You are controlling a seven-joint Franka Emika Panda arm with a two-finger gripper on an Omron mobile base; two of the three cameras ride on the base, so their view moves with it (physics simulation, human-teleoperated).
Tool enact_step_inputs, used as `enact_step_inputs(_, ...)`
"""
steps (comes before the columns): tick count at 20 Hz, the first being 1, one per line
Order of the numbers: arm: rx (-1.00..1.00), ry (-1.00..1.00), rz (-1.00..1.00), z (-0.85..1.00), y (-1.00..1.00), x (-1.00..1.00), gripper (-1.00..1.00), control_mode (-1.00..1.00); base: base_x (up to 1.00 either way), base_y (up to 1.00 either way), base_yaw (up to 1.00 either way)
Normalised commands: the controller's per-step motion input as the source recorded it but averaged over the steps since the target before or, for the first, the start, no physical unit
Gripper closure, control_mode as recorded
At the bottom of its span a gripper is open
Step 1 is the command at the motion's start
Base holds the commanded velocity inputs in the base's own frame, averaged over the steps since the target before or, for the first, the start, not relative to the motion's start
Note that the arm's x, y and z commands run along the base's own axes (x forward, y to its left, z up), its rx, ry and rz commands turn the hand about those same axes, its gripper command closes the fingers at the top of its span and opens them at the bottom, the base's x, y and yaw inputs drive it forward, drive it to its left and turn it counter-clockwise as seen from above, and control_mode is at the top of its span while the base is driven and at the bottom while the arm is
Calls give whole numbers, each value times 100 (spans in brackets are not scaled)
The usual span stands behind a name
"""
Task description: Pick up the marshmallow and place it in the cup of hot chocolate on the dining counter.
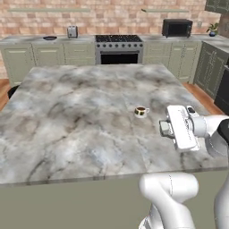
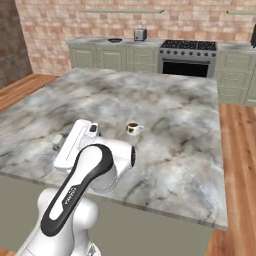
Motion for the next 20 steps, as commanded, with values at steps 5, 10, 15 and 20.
enact_step_inputs(5,0,10,0,0,-2,79,100,-100,20,7,0)
enact_step_inputs(10,11,15,0,0,-60,64,100,-100,0,0,0)
enact_step_inputs(15,15,28,0,-1,-82,90,100,-100,0,0,0)
enact_step_inputs(20,6,22,5,0,-42,96,100,-100,0,0,0)
